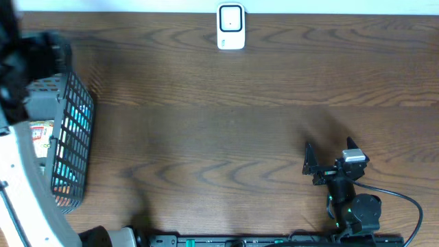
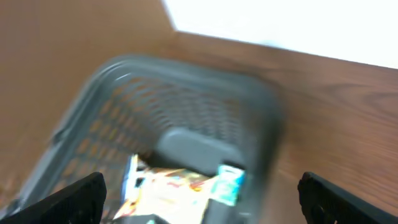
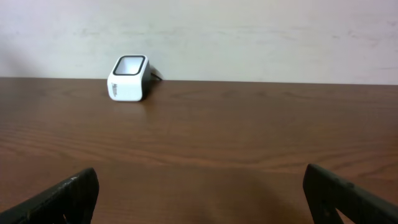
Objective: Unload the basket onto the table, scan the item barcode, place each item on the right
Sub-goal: 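Swing the left gripper over the grey basket and lower into it, then grasp the yellow snack bag in the basket with the left gripper, then lift the snack bag out and carry it toward the white scanner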
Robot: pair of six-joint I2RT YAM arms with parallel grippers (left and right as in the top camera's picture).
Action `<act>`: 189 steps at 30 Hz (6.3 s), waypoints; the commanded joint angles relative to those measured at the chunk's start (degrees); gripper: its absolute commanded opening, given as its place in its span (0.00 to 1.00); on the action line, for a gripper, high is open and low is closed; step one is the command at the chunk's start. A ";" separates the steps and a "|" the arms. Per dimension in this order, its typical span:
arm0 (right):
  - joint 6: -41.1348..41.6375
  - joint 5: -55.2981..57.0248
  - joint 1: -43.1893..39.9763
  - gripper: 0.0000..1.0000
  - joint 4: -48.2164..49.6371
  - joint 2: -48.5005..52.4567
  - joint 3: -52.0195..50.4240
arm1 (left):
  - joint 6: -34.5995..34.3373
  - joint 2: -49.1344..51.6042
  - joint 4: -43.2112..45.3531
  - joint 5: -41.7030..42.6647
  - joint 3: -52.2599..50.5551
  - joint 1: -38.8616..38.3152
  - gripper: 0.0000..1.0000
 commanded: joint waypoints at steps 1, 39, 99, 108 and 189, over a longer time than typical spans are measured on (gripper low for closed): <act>0.74 0.07 0.39 0.99 -0.26 -0.35 -0.07 | -2.43 1.05 0.04 1.38 1.20 3.74 0.98; 0.74 0.07 0.39 0.99 -0.26 -0.35 -0.07 | -38.01 16.70 -9.64 -11.80 -1.84 15.43 0.97; 0.74 0.04 0.39 0.99 -0.26 -0.35 -0.07 | -44.48 35.45 -16.15 -2.78 -5.81 16.87 0.98; 0.74 0.07 0.39 0.99 -0.26 -0.35 -0.07 | -43.63 23.21 -14.53 -4.09 -5.84 16.92 0.97; 0.74 0.07 0.39 0.99 -0.26 -0.35 -0.07 | -50.75 -26.34 23.37 13.46 -37.64 16.83 0.07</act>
